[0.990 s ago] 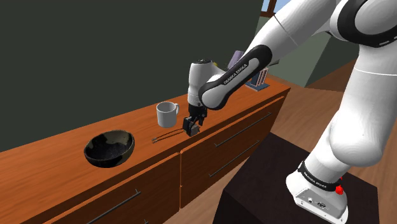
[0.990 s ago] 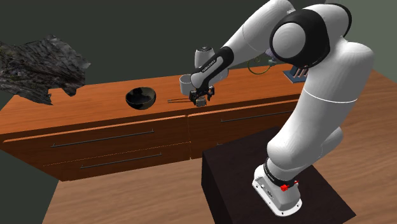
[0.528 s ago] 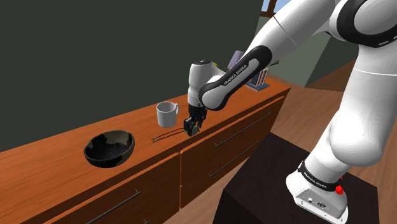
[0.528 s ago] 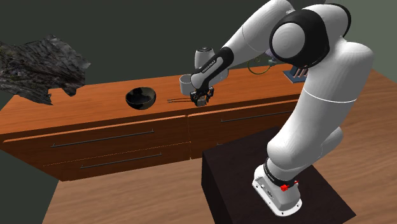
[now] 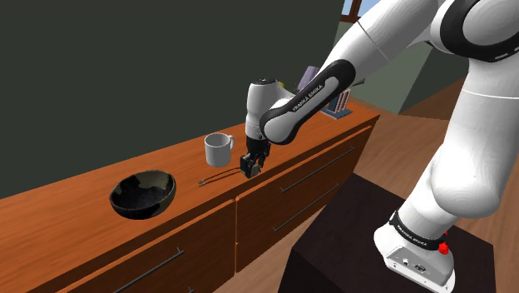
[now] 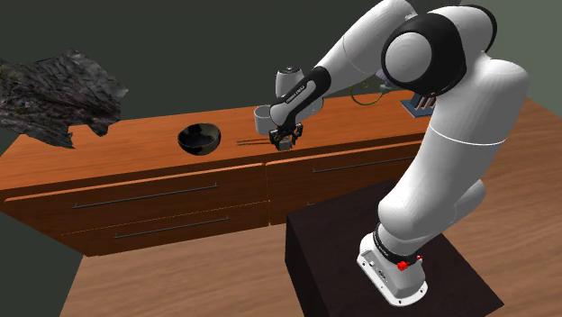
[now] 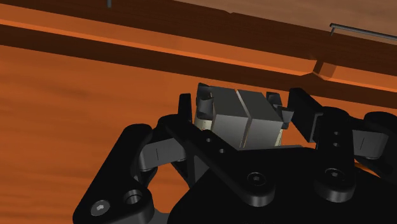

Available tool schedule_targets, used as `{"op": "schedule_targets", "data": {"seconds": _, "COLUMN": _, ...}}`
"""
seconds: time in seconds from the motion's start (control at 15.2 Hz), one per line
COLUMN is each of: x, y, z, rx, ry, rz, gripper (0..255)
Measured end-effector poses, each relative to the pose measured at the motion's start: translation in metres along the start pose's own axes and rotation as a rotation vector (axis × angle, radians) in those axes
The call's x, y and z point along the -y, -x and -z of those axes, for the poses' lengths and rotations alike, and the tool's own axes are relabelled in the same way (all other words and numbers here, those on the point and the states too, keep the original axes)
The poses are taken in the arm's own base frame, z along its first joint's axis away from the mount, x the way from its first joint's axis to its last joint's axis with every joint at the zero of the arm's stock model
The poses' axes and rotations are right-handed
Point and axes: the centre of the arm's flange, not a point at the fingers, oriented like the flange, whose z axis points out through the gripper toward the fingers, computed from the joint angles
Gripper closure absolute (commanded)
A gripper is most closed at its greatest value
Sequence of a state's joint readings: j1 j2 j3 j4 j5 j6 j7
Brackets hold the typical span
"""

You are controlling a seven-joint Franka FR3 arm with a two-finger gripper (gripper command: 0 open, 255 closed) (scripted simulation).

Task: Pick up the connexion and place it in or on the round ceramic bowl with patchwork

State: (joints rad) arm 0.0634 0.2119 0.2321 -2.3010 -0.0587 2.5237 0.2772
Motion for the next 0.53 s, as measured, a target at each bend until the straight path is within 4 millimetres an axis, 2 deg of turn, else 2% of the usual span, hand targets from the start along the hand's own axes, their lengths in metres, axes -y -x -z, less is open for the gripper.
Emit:
{"op": "schedule_targets", "data": {"seconds": 0.2, "x": 0.000, "y": -0.001, "z": 0.006, "rx": 0.000, "ry": 0.000, "rz": 0.000, "gripper": 255}}
{"op": "schedule_targets", "data": {"seconds": 0.53, "x": 0.002, "y": -0.001, "z": 0.032, "rx": -0.001, "ry": 0.000, "rz": 0.000, "gripper": 255}}
